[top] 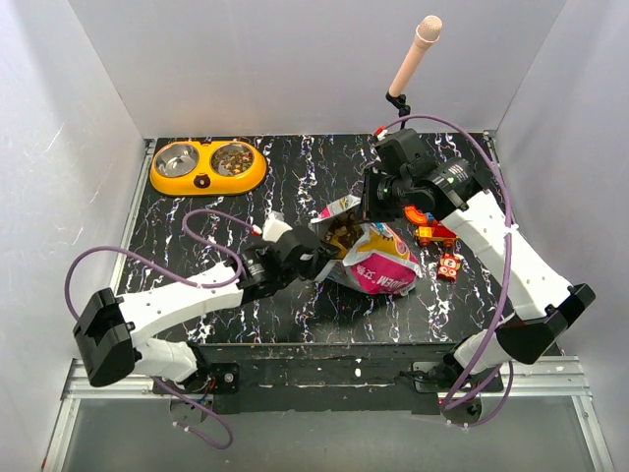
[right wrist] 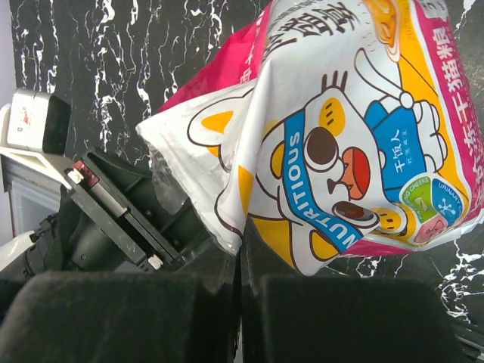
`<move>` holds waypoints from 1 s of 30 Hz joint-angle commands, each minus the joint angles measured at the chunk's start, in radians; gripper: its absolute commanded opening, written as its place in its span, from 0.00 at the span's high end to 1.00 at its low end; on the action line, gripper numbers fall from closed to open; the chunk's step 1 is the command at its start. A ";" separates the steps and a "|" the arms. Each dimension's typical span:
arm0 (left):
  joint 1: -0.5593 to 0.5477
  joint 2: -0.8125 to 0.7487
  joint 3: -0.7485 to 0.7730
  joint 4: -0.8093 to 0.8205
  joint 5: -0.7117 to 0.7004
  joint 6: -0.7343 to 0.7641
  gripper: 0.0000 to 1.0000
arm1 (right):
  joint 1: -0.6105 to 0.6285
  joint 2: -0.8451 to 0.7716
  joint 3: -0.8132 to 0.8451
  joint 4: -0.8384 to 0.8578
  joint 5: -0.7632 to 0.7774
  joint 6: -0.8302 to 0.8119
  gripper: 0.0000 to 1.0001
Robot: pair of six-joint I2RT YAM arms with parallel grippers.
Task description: Serve the pet food
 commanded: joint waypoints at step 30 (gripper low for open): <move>0.046 -0.202 0.171 -0.228 0.222 0.099 1.00 | -0.102 -0.116 0.094 0.087 -0.090 -0.100 0.99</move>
